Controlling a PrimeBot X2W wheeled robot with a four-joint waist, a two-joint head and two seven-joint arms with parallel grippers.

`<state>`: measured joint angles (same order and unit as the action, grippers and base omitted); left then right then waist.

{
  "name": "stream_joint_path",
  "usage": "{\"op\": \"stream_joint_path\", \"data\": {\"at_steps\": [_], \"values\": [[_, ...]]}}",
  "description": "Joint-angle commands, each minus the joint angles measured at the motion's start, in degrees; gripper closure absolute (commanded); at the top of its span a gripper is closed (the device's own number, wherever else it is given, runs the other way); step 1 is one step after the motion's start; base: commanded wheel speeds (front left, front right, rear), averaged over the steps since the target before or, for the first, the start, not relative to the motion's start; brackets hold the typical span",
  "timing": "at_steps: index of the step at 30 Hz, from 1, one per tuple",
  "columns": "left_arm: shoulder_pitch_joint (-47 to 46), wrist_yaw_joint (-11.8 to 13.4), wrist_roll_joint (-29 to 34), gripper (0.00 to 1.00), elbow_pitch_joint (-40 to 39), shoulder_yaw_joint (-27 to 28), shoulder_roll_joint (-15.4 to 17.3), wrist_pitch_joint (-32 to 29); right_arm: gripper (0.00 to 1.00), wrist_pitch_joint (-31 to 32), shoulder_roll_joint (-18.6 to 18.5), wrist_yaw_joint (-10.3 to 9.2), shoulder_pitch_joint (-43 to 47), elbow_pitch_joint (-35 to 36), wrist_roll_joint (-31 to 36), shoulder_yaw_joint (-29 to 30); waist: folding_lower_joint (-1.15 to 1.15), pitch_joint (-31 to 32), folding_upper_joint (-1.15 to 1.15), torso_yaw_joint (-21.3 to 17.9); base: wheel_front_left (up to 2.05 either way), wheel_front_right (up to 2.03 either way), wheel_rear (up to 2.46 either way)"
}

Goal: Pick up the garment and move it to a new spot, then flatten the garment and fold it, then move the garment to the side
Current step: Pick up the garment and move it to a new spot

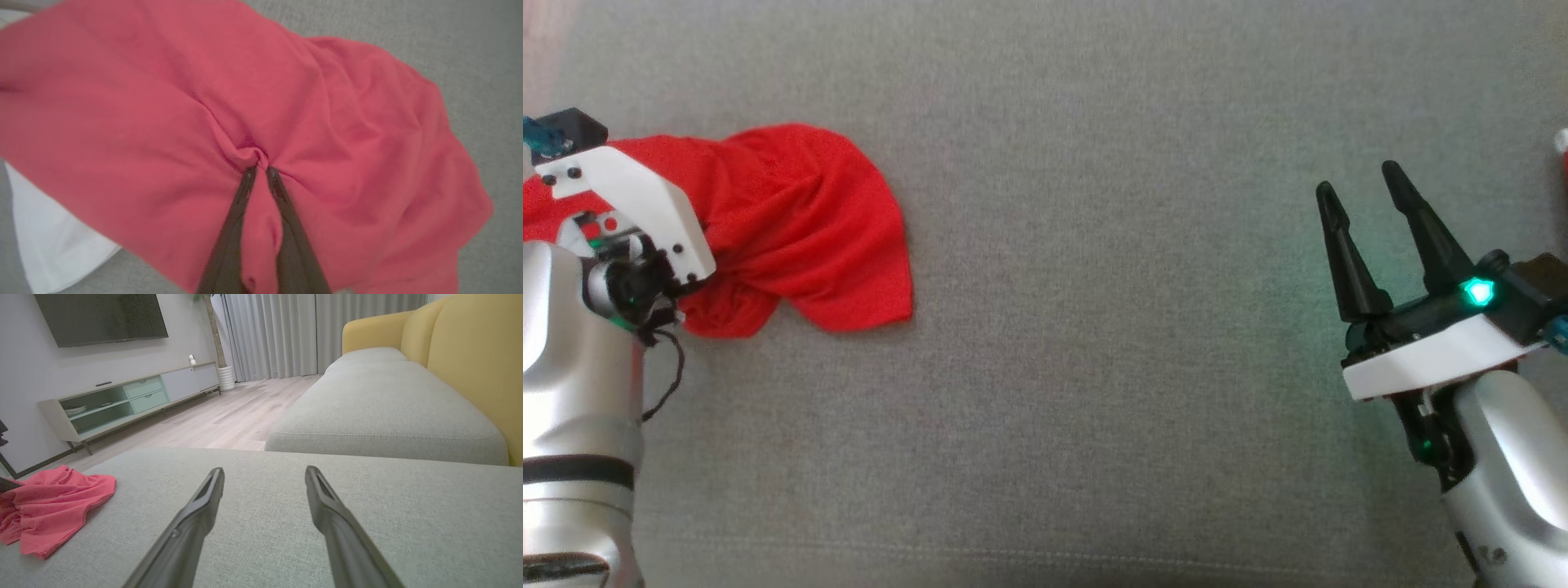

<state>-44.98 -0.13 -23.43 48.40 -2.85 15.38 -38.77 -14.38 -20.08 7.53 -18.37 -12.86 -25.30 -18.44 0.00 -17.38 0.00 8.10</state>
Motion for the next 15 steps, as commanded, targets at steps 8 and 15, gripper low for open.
{"op": "stream_joint_path", "data": {"at_steps": [8, 15], "values": [[-5.44, -4.26, 3.02, 1.0, -5.3, -2.94, 4.21, 5.35, 0.0, -0.62, 2.12, -0.04, 1.35, -0.31, 0.09, -1.0, 0.0, 9.39, 0.0, -1.33, 0.0, 0.0, 0.0], [-7.98, -6.57, 3.4, 1.0, -12.58, -8.04, 2.79, 5.58, 0.0, -0.62, 4.35, -0.04, 3.74, -1.44, 0.69, -0.49, 0.0, 14.87, 0.0, -4.38, 0.0, 0.0, 0.0]]}}
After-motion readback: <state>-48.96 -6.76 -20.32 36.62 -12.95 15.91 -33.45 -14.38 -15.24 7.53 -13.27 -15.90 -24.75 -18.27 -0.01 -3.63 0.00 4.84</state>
